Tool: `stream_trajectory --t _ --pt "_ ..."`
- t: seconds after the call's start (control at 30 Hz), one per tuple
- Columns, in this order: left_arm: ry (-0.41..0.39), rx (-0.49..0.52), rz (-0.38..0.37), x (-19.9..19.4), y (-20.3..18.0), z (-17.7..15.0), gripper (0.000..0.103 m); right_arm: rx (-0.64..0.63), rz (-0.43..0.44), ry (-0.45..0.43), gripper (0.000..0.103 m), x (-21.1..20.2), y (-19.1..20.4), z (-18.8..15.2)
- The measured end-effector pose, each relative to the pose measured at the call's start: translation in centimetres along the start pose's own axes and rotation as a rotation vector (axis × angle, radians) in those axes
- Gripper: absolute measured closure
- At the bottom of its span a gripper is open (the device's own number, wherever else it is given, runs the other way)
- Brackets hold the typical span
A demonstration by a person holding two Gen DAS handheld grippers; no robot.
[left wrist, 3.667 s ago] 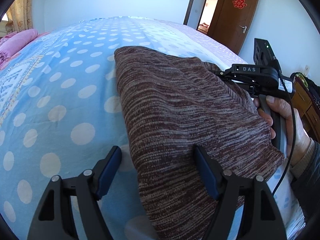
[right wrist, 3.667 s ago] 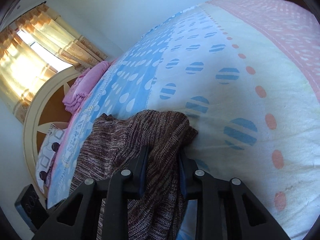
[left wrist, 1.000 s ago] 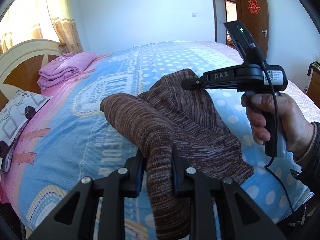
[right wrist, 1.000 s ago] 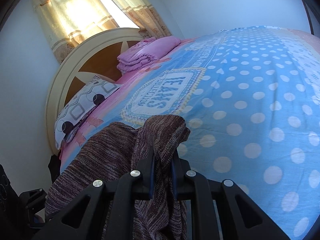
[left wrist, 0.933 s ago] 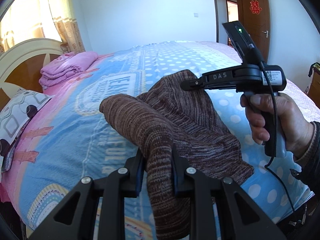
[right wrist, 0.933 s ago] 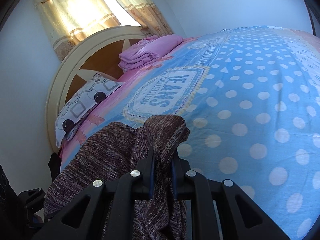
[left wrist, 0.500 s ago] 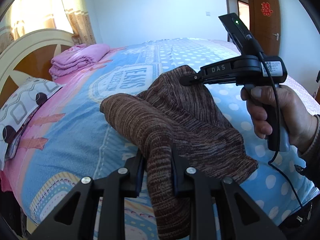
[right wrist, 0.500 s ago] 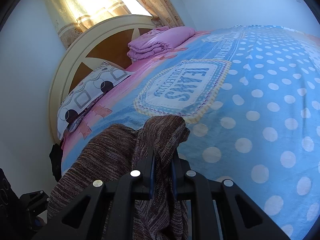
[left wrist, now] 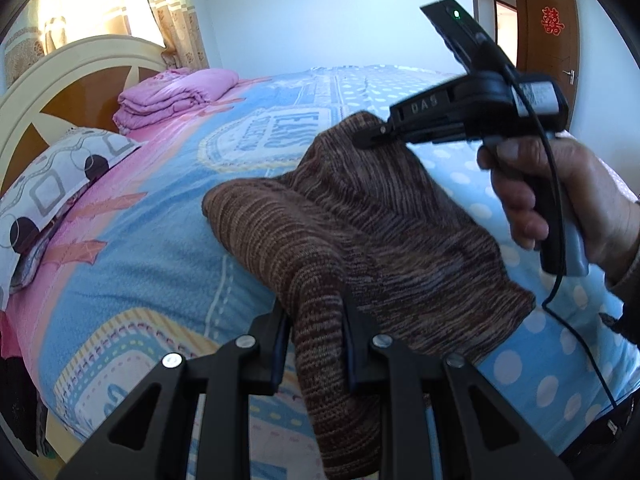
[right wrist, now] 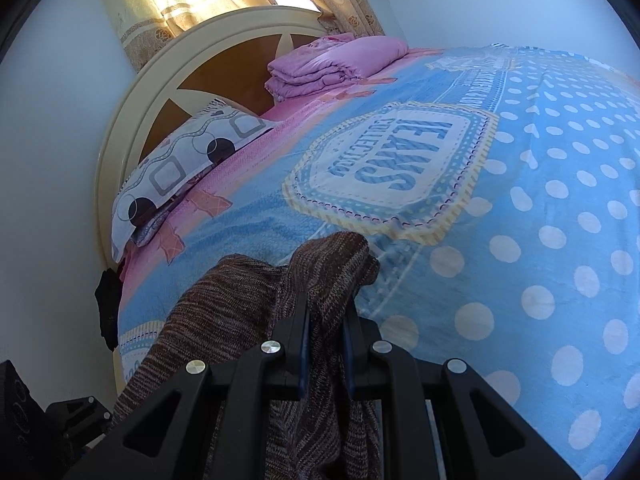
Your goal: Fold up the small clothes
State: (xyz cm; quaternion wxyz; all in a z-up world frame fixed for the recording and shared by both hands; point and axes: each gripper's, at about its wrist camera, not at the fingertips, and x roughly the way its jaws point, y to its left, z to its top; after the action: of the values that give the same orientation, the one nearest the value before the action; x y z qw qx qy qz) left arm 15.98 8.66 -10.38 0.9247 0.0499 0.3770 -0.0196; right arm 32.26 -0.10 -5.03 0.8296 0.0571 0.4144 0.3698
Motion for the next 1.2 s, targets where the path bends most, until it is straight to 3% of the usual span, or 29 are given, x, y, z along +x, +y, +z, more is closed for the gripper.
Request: stream_trajectory --t 0.37,0.5,0.57,0.7,0.8,0.87,0.97,1.13,1.2 --pt "0.049 -0.011 0.039 1.8 0.0 -2.2 0.077 0.000 -0.056 0.040 0.090 1.8 -1.1 0.0" --pt "0.032 -0.002 0.067 2.0 -0.4 -2.7 0.074 0.021 -0.078 0.055 0.090 2.7 -2.5 -0.6" --pt "0.025 0.014 0.093 1.8 -0.8 -2.7 0.067 0.033 -0.081 0.062 0.090 3.0 -3.0 -0.9" --pt "0.004 0.036 0.134 0.8 -1.2 -2.5 0.063 0.035 -0.088 0.082 0.090 3.7 -3.4 -1.3" --pt "-0.078 0.034 0.167 -1.4 -1.4 -1.6 0.059 0.034 -0.099 0.088 0.090 4.1 -3.6 -1.4" --pt "-0.125 0.023 0.192 -2.4 -1.1 -0.8 0.042 0.034 -0.105 0.090 0.090 4.3 -3.7 -1.5" --pt "-0.149 0.004 0.256 -1.6 -0.1 0.9 0.038 0.042 -0.114 0.088 0.089 4.3 -3.7 -1.5" --pt "-0.090 -0.004 0.349 2.8 1.9 1.8 0.038 0.015 -0.213 -0.005 0.081 0.0 -1.6 -1.8" --pt "-0.056 -0.043 0.334 4.1 3.2 1.6 0.036 -0.043 -0.181 -0.059 0.078 -2.6 0.7 -2.7"
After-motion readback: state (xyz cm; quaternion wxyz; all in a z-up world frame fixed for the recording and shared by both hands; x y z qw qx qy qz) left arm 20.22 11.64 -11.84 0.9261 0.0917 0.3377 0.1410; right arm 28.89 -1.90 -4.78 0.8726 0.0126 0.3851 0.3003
